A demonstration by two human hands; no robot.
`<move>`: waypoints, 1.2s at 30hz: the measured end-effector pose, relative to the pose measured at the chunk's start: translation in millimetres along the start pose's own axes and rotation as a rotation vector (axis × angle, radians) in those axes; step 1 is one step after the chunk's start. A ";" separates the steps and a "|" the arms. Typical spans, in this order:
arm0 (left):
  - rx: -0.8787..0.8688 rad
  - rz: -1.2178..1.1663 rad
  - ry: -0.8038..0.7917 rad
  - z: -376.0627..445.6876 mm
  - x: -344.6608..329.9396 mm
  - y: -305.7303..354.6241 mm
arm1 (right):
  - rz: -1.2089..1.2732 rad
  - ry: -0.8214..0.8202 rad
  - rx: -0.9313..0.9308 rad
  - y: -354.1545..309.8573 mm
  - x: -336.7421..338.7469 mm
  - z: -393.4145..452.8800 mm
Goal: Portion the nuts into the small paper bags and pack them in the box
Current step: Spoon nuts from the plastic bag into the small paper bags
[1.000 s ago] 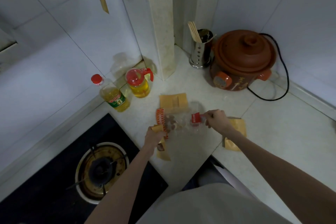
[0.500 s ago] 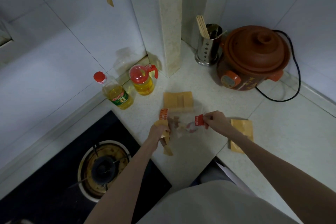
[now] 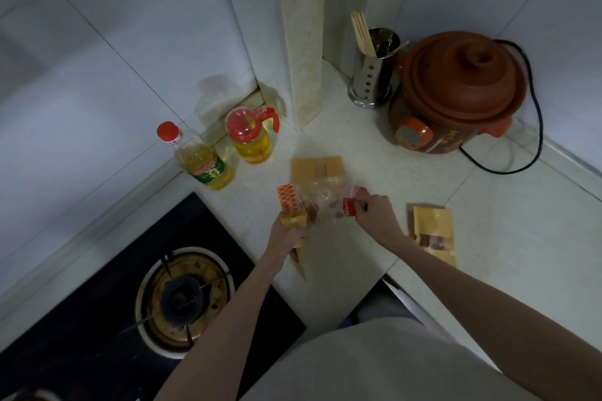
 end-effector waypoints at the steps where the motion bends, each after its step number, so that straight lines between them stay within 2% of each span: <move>1: 0.006 0.001 -0.001 0.9 -0.4 -1.6 | 0.015 -0.012 0.002 -1.3 -4.2 1.1; 9: 0.049 -0.011 -0.005 9.0 3.1 -2.2 | 0.091 -0.156 -0.120 -3.8 -36.8 26.0; 14: 0.083 0.032 -0.029 6.6 8.3 -9.2 | 0.207 -0.236 -0.385 17.9 -64.0 27.3; 22: 0.146 -0.032 0.041 13.1 23.1 -12.8 | 0.526 -0.102 -0.694 70.5 -50.0 15.8; 27: 0.128 -0.027 0.048 13.4 24.5 -14.2 | 0.672 -0.023 -0.717 84.8 -27.9 8.8; 36: 0.049 -0.024 0.130 7.3 27.9 -5.6 | 0.656 0.143 -0.743 121.0 20.8 -5.8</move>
Point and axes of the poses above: each hand's wrist, its own z-axis towards the middle knuckle, its own x-axis out of the back of the hand, y = z × x, the point moved 7 cm from there along z, towards the middle knuckle
